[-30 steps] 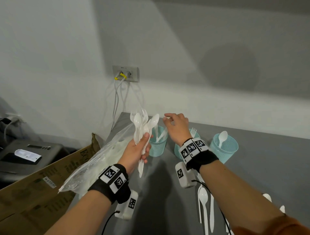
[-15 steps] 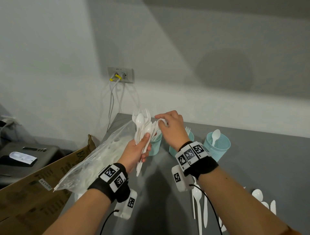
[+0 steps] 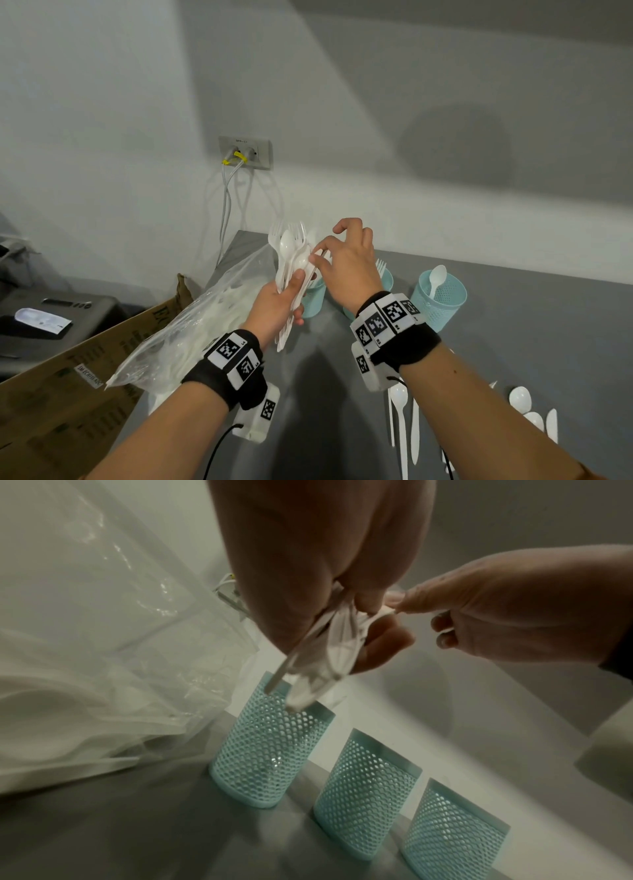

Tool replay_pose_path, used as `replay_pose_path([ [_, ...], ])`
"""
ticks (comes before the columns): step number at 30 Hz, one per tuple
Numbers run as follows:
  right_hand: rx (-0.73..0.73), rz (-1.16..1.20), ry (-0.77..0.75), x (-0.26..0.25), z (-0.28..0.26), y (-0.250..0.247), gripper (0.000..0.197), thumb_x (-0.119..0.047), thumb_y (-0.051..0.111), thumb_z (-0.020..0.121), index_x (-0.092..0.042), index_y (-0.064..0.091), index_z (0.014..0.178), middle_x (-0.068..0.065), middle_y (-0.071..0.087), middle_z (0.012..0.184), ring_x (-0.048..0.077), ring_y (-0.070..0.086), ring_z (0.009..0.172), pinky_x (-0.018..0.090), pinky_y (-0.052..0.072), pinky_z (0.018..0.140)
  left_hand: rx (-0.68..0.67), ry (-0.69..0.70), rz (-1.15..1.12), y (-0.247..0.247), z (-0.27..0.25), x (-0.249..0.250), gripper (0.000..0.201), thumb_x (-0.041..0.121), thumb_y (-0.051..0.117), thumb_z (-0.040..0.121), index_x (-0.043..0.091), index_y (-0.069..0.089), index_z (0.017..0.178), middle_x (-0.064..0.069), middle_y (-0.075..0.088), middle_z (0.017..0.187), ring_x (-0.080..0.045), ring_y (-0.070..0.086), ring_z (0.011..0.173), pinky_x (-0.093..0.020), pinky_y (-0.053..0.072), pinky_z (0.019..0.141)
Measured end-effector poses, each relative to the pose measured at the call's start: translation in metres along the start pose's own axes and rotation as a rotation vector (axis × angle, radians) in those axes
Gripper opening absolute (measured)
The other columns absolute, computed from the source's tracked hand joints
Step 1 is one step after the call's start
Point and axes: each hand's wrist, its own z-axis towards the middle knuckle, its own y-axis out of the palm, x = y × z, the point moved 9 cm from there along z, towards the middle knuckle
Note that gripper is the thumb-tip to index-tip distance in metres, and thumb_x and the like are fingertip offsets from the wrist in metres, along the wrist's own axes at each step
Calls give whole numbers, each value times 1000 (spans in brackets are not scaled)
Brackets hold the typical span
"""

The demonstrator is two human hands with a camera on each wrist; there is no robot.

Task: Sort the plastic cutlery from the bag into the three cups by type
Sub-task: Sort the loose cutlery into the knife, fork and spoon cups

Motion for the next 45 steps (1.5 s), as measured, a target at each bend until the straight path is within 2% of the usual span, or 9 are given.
replay_pose_path([
  [8, -159, 546, 286, 21, -9, 32, 24, -28, 56, 93, -13, 53, 111, 2, 56, 97, 16, 56, 83, 28, 45, 79, -1, 55, 62, 7, 3, 7, 35, 43, 45, 97, 12, 59, 109, 7, 48, 54, -10, 43, 45, -25, 43, 48],
  [12, -190, 585, 331, 25, -16, 41, 15, -30, 50, 96, -15, 52, 92, -4, 56, 81, 10, 53, 70, 22, 43, 68, -6, 50, 33, 11, 5, 10, 39, 42, 45, 97, 9, 58, 111, 6, 54, 55, -12, 47, 44, -27, 46, 47],
  [19, 169, 707, 335, 38, 19, -25, 17, -26, 34, 102, -16, 40, 89, 7, 53, 74, 20, 54, 59, 31, 49, 55, 24, -2, 21, -12, 11, -4, 36, 41, 45, 97, 7, 58, 102, -10, 63, 75, -19, 61, 46, -35, 58, 57],
  [22, 278, 655, 275, 39, 31, -34, 16, -27, 34, 101, -21, 36, 86, 14, 54, 77, 36, 58, 68, 43, 55, 65, 55, 24, 111, -24, 10, -6, 32, 41, 45, 97, 15, 61, 103, -1, 52, 63, -7, 50, 43, -32, 54, 57],
  [25, 138, 578, 268, 35, 31, 0, 14, -27, 35, 100, -21, 36, 88, 15, 56, 86, 39, 61, 78, 54, 54, 73, 45, 42, 135, -22, 6, -2, 28, 43, 44, 97, 25, 60, 111, 8, 37, 56, -3, 34, 42, -21, 39, 43],
  [33, -12, 417, 276, 36, 17, 22, 27, -28, 40, 99, -19, 61, 113, 1, 59, 111, 18, 43, 108, 27, 32, 96, -122, 31, -27, -4, -1, 6, 33, 44, 42, 97, 20, 62, 106, 3, 27, 56, -9, 24, 45, -19, 24, 39],
  [36, -4, 678, 259, 25, 11, 9, 31, -30, 39, 99, -17, 61, 116, -2, 59, 113, 15, 49, 110, 33, 38, 101, -141, 35, -15, 1, -2, 7, 31, 40, 42, 98, 18, 63, 102, 1, 27, 56, -10, 27, 45, -22, 33, 43],
  [40, -18, 731, 208, 13, 2, 0, 23, -42, 51, 93, -30, 64, 107, -6, 53, 112, 10, 42, 112, 16, 34, 89, -141, 41, 86, 8, -4, 6, 31, 38, 42, 98, 15, 63, 105, 4, 32, 55, -8, 32, 44, -24, 46, 52],
  [45, 2, 548, 242, 23, 1, -1, 29, -44, 66, 82, -23, 70, 102, -5, 45, 111, 9, 32, 113, 20, 30, 99, -86, 45, 168, 12, -4, 3, 31, 44, 48, 95, 18, 60, 107, 11, 35, 53, -6, 30, 44, -20, 30, 42],
])
